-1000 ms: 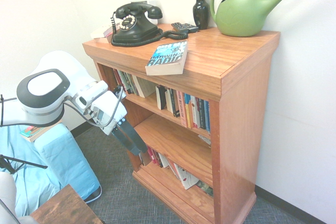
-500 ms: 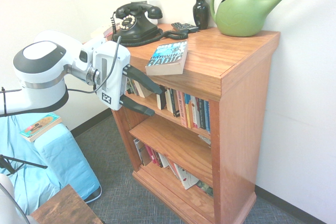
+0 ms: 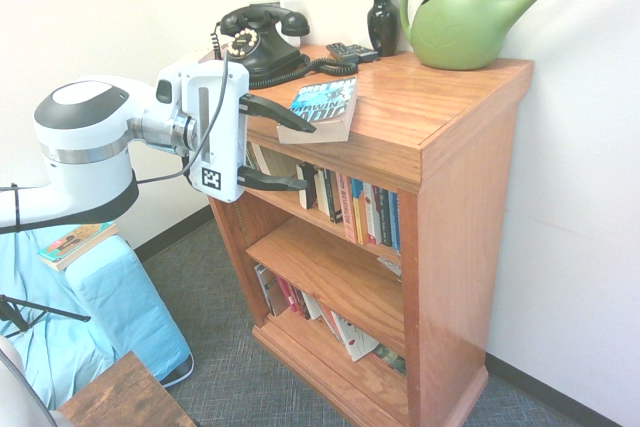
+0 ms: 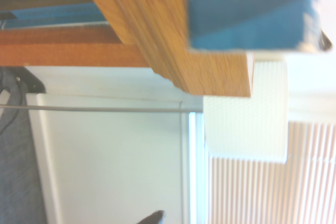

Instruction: Put the book on the shelf

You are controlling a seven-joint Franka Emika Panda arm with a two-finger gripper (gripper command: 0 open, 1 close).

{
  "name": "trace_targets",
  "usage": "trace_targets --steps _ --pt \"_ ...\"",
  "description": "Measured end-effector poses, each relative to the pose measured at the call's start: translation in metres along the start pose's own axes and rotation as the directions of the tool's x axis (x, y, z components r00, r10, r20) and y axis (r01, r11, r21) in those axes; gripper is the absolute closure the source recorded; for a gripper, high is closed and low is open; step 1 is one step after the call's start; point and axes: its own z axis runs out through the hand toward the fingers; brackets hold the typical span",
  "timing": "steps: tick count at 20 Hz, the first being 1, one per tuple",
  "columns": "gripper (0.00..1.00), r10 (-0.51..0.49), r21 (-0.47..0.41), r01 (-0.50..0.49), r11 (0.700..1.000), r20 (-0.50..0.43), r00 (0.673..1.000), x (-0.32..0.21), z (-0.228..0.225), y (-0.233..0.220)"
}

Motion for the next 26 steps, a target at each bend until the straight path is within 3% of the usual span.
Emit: trace_targets --steps 11,20,26 --pt "0.00 -0.091 0.048 0.101 0.994 -0.171 0.981 0.004 0.000 -0.012" --pt "0.00 -0.099 0.080 0.119 0.990 -0.223 0.970 0.032 -0.011 -0.029" --pt "0.00 -0.100 0.077 0.118 0.990 -0.204 0.974 0.042 0.007 -0.031"
